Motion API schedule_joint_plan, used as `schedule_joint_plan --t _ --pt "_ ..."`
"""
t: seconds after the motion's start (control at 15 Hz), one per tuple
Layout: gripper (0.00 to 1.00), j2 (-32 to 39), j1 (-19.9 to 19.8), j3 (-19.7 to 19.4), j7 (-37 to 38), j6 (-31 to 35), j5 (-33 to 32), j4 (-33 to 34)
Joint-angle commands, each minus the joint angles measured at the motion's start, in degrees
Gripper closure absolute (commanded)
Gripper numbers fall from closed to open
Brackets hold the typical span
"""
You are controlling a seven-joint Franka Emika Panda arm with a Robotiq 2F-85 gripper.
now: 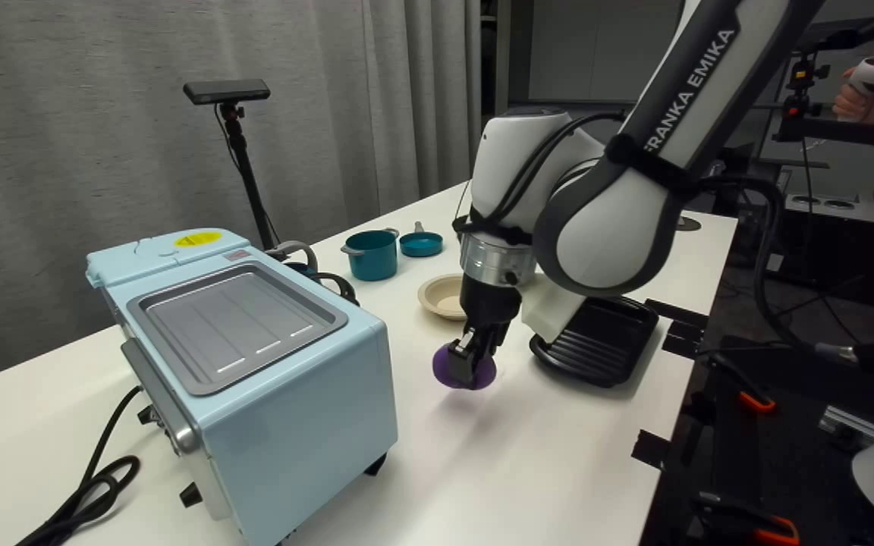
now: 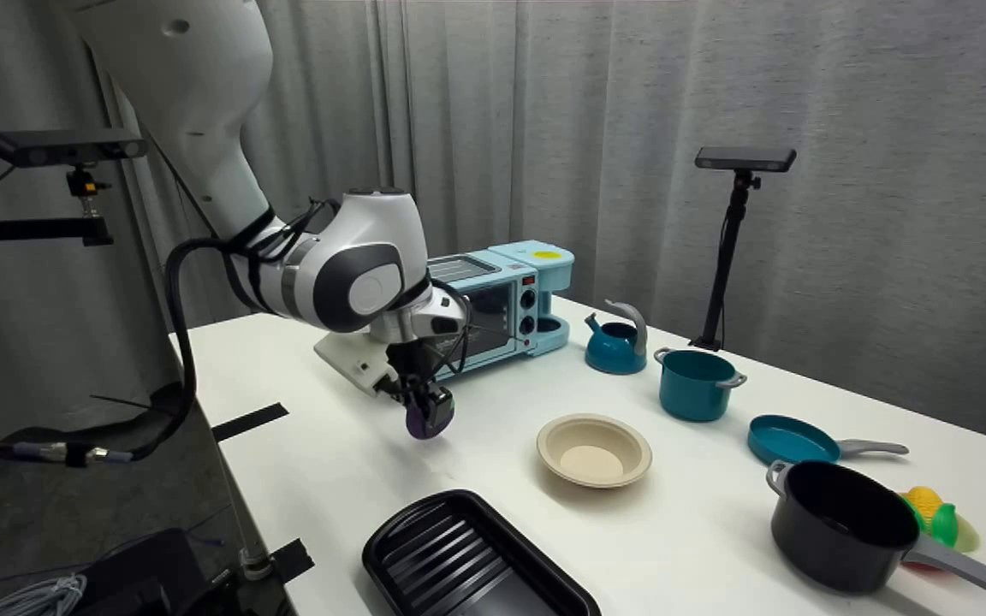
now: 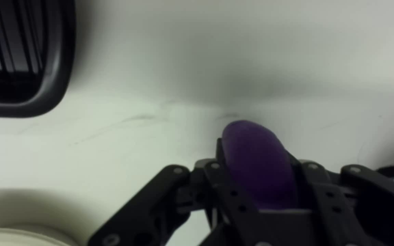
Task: Put the purple toy in the white bowl
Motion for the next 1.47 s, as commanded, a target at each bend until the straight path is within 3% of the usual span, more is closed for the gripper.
schedule_joint_plan --t 0.0,0.8,1.4 --pt "0.95 -0.5 -1.5 -1.8 1.0 -0.1 -2.0 3.6" --pt "0.94 8.8 -1.8 -15.5 8.1 1.4 -13.1 15.6" --pt "0.94 16.8 1.1 -21.9 12.4 1.5 -14.3 20.2"
